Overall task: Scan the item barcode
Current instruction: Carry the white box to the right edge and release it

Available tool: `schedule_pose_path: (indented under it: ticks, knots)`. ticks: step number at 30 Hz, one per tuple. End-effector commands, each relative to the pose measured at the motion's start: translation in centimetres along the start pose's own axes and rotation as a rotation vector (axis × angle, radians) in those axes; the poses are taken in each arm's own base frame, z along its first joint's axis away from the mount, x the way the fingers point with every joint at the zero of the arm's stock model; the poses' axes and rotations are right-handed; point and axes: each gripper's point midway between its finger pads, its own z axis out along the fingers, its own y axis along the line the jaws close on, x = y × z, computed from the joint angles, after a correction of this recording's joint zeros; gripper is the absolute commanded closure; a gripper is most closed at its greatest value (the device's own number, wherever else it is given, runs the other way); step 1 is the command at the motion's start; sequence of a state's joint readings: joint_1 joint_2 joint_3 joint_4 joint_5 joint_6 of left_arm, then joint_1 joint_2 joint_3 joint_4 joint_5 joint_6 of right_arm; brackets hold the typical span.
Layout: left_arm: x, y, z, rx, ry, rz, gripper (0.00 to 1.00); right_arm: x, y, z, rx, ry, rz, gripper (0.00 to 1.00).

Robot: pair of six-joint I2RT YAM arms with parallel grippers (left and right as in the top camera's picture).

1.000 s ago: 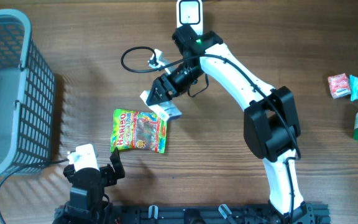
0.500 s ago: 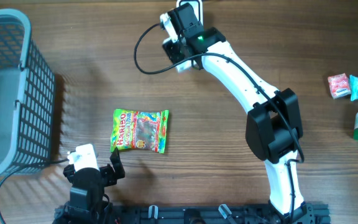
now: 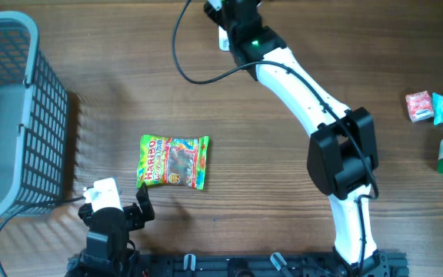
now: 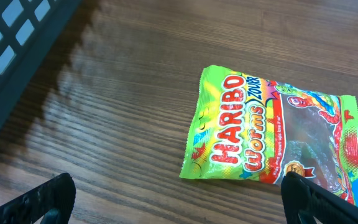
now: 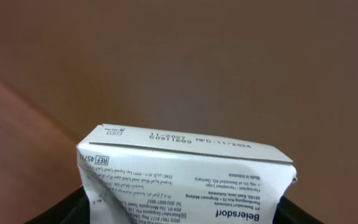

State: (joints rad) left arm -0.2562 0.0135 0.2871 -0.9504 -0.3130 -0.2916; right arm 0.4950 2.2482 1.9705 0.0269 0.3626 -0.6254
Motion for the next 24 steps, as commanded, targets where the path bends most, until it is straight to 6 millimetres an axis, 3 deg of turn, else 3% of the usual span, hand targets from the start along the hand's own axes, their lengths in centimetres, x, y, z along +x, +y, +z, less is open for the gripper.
schedule_pose_path:
  ticks: [1, 10, 13, 15, 21, 24]
  knots:
    - [-0.1, -0.2, -0.1, 0.010, -0.006, -0.003, 0.00, 3.0, -0.9, 2.7, 0.110, 0.037, -0.114, 0.46]
    - [-0.1, -0.2, -0.1, 0.010, -0.006, -0.003, 0.00, 6.1, 1.2, 6.0, 0.289, -0.007, -0.238, 0.50]
    - [-0.1, -0.2, -0.1, 0.010, -0.006, -0.003, 0.00, 7.6, 3.4, 6.8, 0.265, 0.016, -0.340, 0.51]
    - [-0.1, -0.2, -0.1, 0.010, -0.006, -0.003, 0.00, 8.2, 3.7, 6.9, 0.310, 0.035, -0.430, 0.50]
    - [-0.1, -0.2, -0.1, 0.010, -0.006, -0.003, 0.00, 6.6, 6.8, 6.3, 0.285, -0.002, -0.496, 0.49]
    - [-0.1, -0.2, -0.1, 0.010, -0.006, -0.003, 0.00, 7.2, 7.0, 6.4, 0.271, 0.032, -0.559, 0.49]
